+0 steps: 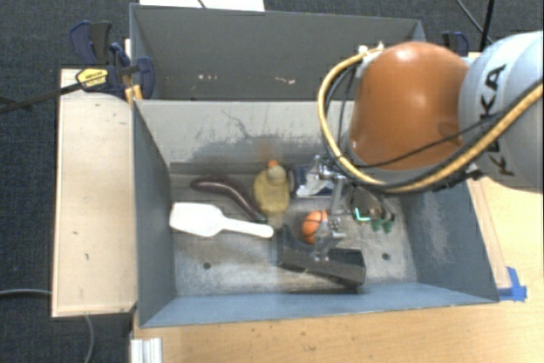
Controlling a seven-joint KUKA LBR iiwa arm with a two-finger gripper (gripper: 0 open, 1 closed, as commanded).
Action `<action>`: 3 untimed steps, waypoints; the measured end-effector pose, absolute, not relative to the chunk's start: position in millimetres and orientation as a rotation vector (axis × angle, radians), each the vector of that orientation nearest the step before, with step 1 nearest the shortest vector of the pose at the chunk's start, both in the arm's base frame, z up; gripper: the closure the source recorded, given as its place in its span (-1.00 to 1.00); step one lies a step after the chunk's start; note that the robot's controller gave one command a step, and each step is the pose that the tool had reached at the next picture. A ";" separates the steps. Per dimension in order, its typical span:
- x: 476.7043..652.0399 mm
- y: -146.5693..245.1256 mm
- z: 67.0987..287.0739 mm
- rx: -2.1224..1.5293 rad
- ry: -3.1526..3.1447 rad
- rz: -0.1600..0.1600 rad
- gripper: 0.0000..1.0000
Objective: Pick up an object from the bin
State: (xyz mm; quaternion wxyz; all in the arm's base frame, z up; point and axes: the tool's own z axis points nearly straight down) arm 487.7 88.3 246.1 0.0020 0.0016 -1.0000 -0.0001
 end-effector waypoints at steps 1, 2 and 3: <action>489.1 87.8 248.9 -0.001 -3.144 -0.001 -1.00; 489.3 60.5 177.1 0.042 -3.149 -0.002 -1.00; 493.3 21.3 160.9 -0.072 -3.144 0.002 -1.00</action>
Offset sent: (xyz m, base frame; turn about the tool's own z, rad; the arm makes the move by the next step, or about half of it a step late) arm -0.0011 -0.0678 -0.1761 -0.0610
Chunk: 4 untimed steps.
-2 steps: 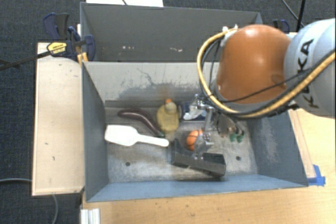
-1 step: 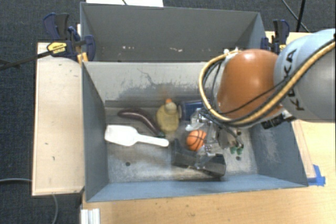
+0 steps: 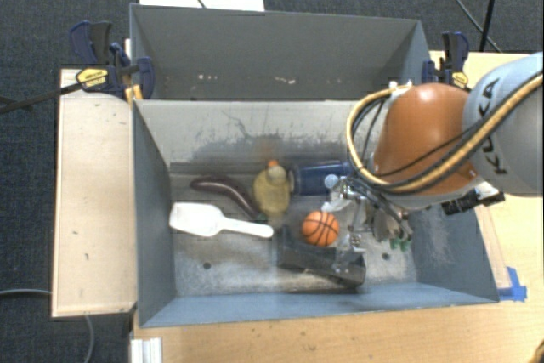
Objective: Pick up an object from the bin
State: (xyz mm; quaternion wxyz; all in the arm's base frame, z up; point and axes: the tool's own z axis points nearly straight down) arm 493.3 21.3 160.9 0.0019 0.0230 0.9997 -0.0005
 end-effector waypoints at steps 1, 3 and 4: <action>483.0 39.4 145.3 0.440 3.109 0.001 -1.00; 482.7 41.6 79.6 0.645 3.075 -0.006 1.00; 482.7 41.6 79.6 0.645 3.075 -0.006 1.00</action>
Offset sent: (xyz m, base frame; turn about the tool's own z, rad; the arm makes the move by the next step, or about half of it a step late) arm -0.0044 0.0012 -0.0909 0.1214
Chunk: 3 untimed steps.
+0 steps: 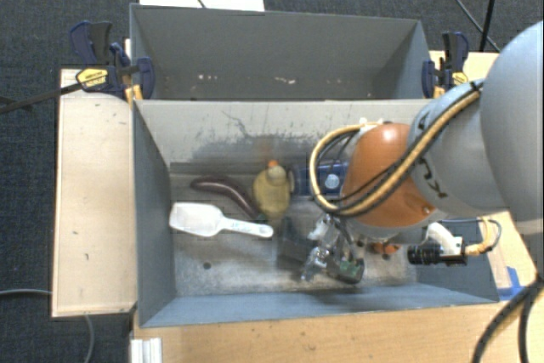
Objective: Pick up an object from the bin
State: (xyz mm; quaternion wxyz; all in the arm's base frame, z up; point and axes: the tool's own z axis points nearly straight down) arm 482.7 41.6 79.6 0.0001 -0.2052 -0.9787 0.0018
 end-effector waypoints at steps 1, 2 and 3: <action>481.3 41.6 82.1 -0.646 -3.074 0.006 1.00; 479.2 42.6 98.3 -0.644 -3.070 0.005 1.00; 479.5 42.6 117.8 -0.642 -3.070 0.003 1.00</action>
Offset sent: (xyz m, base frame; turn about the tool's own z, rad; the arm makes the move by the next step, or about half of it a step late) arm 0.0000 0.0000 0.0702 0.0000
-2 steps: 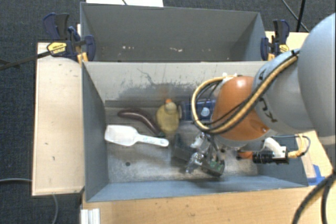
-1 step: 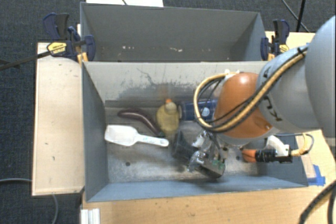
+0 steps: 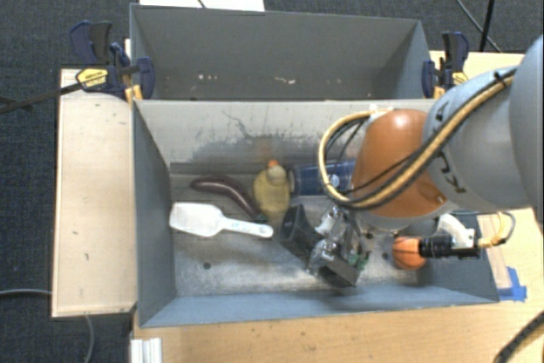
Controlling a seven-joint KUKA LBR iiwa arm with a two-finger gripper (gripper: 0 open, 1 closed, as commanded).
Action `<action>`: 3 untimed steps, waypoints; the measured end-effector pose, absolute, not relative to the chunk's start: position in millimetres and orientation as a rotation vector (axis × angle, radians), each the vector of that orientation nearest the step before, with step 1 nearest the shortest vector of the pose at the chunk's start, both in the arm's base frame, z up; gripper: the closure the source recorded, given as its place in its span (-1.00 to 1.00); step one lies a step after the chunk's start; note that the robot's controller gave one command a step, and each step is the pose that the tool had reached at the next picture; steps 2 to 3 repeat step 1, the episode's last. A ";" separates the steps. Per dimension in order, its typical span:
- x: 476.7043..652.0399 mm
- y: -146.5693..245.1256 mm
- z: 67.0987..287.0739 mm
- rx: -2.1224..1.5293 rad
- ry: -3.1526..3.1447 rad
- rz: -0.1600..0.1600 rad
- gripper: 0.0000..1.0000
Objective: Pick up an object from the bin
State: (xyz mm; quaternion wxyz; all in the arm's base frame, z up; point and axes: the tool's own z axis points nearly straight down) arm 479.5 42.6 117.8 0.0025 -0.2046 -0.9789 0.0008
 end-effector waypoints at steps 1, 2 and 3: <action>479.8 42.4 131.4 -0.642 -3.072 0.002 1.00; 479.8 42.4 131.4 -0.642 -3.072 0.002 1.00; 479.8 42.4 131.4 -0.642 -3.072 0.002 1.00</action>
Offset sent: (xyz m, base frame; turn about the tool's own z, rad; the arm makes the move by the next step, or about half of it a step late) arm 0.0000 0.0000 0.0682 0.0000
